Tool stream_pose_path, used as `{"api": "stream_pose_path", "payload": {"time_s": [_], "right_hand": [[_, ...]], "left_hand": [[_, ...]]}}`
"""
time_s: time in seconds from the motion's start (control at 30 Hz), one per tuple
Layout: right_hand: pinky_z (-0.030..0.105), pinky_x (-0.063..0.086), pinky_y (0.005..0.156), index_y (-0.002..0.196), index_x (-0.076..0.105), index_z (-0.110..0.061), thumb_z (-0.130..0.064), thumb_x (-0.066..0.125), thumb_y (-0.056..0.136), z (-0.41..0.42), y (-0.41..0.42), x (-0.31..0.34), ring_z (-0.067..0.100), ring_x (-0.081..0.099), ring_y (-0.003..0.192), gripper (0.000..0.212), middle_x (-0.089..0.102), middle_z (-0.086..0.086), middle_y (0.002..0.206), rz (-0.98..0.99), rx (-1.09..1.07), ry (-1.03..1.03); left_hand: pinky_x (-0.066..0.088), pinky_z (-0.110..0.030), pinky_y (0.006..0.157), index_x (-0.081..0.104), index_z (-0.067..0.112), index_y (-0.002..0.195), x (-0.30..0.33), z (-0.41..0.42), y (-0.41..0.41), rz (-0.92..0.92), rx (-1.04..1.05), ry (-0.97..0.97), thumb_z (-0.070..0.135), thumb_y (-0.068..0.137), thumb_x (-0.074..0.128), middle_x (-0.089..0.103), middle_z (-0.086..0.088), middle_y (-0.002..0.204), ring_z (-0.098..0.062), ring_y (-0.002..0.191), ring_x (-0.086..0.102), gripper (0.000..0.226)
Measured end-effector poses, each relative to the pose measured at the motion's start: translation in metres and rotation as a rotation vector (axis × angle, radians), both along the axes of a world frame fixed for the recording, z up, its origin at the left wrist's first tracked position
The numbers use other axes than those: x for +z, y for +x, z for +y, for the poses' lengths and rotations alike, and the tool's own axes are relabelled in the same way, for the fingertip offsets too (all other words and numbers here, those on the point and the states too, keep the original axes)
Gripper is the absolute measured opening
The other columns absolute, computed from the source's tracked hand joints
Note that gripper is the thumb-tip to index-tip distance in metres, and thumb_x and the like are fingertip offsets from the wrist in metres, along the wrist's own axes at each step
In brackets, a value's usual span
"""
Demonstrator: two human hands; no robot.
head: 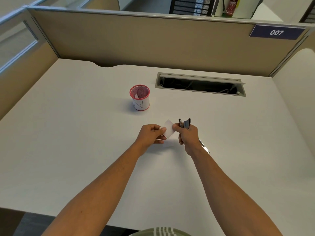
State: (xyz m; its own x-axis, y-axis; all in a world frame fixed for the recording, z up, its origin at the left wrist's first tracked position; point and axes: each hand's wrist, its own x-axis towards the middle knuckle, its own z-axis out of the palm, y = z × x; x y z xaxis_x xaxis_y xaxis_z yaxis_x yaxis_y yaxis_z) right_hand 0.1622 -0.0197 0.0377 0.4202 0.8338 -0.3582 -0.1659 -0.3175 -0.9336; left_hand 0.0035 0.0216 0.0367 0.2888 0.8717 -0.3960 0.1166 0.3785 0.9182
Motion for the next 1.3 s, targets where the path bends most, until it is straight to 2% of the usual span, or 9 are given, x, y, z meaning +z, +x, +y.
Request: {"api": "stream_pose_path", "payload": {"time_s": [0.23,0.33,0.43,0.5,0.63,0.8,1.0,1.13,1.3], "right_hand": [[0.021,0.03,0.035,0.075,0.065,-0.009,-0.015,0.074,0.082,-0.003,-0.012,-0.007,0.011,0.035,0.034,0.013,0.048,0.006,0.061,0.05,-0.055,-0.008],[0.022,0.029,0.035,0.074,0.064,-0.005,-0.017,0.074,0.08,-0.006,-0.015,-0.01,0.011,0.034,0.035,0.017,0.051,0.009,0.065,-0.016,0.002,-0.003],[0.021,0.03,0.035,0.082,0.062,0.008,-0.021,0.074,0.079,-0.009,-0.013,-0.011,0.012,0.034,0.037,0.032,0.054,0.014,0.071,-0.067,0.082,0.006],[0.022,0.031,0.036,0.085,0.063,0.006,-0.032,0.074,0.082,-0.012,-0.01,-0.008,0.012,0.036,0.039,0.039,0.059,0.014,0.073,-0.09,0.138,0.017],[0.022,0.035,0.04,0.098,0.066,-0.01,-0.062,0.05,0.091,-0.017,-0.002,0.001,0.011,0.042,0.04,0.054,0.068,0.001,0.083,-0.135,0.269,-0.041],[0.026,0.035,0.047,0.112,0.064,-0.009,-0.062,0.019,0.099,-0.019,0.005,0.009,0.017,0.042,0.05,0.071,0.06,0.001,0.078,-0.05,0.388,-0.126],[0.028,0.037,0.05,0.106,0.06,-0.007,-0.051,0.033,0.102,-0.023,0.006,0.011,0.017,0.048,0.053,0.051,0.065,0.007,0.088,-0.037,0.476,-0.064],[0.025,0.039,0.048,0.106,0.062,-0.007,-0.052,0.04,0.1,-0.022,0.003,0.009,0.016,0.051,0.053,0.05,0.069,0.006,0.09,-0.045,0.5,-0.056],[0.026,0.041,0.049,0.104,0.061,-0.003,-0.053,0.05,0.096,-0.021,-0.001,0.005,0.017,0.055,0.058,0.052,0.072,0.004,0.086,-0.056,0.512,-0.052]], "left_hand": [[0.058,-0.026,0.062,0.065,0.007,0.088,-0.007,-0.011,0.005,-0.162,0.23,-0.08,0.016,0.092,0.063,0.068,-0.013,0.09,-0.022,0.079,0.07,0.01],[0.06,-0.03,0.067,0.065,0.01,0.093,-0.01,-0.01,0.01,-0.088,0.329,-0.024,0.018,0.093,0.061,0.066,-0.009,0.095,-0.019,0.084,0.065,0.01],[0.061,-0.031,0.068,0.066,0.009,0.1,-0.012,-0.006,0.008,0.039,0.326,0.083,0.021,0.093,0.062,0.068,-0.006,0.096,-0.014,0.076,0.066,0.014],[0.061,-0.032,0.07,0.067,0.008,0.102,-0.011,-0.004,0.005,0.087,0.319,0.125,0.021,0.092,0.062,0.069,-0.005,0.094,-0.013,0.071,0.067,0.017],[0.059,-0.022,0.06,0.066,0.007,0.1,-0.008,0.002,-0.002,0.116,0.301,0.165,0.019,0.092,0.063,0.067,-0.003,0.093,-0.013,0.074,0.067,0.015],[0.059,-0.025,0.059,0.069,0.009,0.091,-0.005,0.006,-0.007,0.114,0.21,0.209,0.015,0.089,0.066,0.07,-0.008,0.092,-0.02,0.076,0.068,0.008],[0.058,-0.024,0.059,0.072,0.011,0.09,-0.003,0.007,-0.008,0.211,0.11,0.317,0.017,0.088,0.068,0.07,-0.002,0.086,-0.013,0.067,0.066,0.007],[0.054,-0.016,0.055,0.072,0.009,0.094,-0.001,0.005,-0.009,0.264,0.062,0.369,0.017,0.088,0.067,0.068,0.0,0.085,-0.011,0.067,0.064,0.011],[0.053,-0.016,0.056,0.072,0.008,0.096,0.001,0.004,-0.006,0.28,0.012,0.39,0.018,0.088,0.067,0.069,-0.002,0.086,-0.015,0.071,0.063,0.014]]}}
